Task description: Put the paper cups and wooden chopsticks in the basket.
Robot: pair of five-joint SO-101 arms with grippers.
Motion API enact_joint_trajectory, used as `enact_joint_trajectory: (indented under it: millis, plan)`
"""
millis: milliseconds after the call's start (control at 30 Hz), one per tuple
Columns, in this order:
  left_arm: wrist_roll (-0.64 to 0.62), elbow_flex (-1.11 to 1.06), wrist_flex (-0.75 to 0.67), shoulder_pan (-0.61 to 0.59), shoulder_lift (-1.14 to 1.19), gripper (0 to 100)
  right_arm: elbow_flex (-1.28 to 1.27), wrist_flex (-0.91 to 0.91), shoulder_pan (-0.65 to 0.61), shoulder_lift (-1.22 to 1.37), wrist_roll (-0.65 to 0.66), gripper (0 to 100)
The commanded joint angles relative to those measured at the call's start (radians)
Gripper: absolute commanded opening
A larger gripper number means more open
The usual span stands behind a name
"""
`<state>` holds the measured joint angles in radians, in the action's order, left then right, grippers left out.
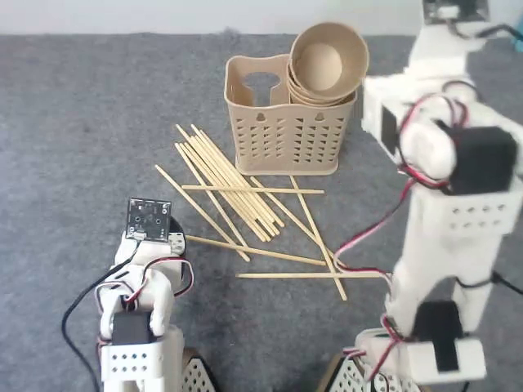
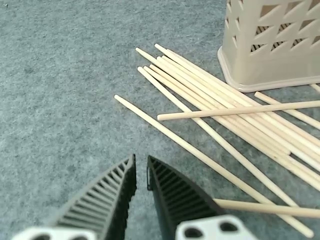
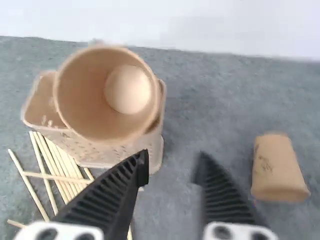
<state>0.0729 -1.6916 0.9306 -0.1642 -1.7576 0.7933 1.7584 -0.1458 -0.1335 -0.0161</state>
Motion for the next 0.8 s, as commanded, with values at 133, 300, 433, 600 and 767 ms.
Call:
enact_joint_trajectory:
  millis: [133, 300, 433, 600, 767]
  plan:
    - [0.008, 0.004, -0.023, -0.006, -0.015, 4, -0.272, 0.019, 0.016, -0.122, -0.008, 1.3]
    - [0.008, 0.004, -0.023, -0.006, -0.015, 4, -0.470, -0.139, -0.005, -0.110, -0.008, 0.9]
    - [0.008, 0.004, -0.023, -0.006, -0.015, 4, -0.612, -0.334, -0.007, -0.113, -0.006, 0.9]
    - [0.008, 0.004, -0.023, -0.006, -0.015, 4, -0.684, -0.518, -0.007, -0.113, -0.012, 0.9]
    - [0.008, 0.004, -0.028, -0.006, -0.015, 4, -0.672, -0.591, -0.036, -0.125, -0.014, 0.9]
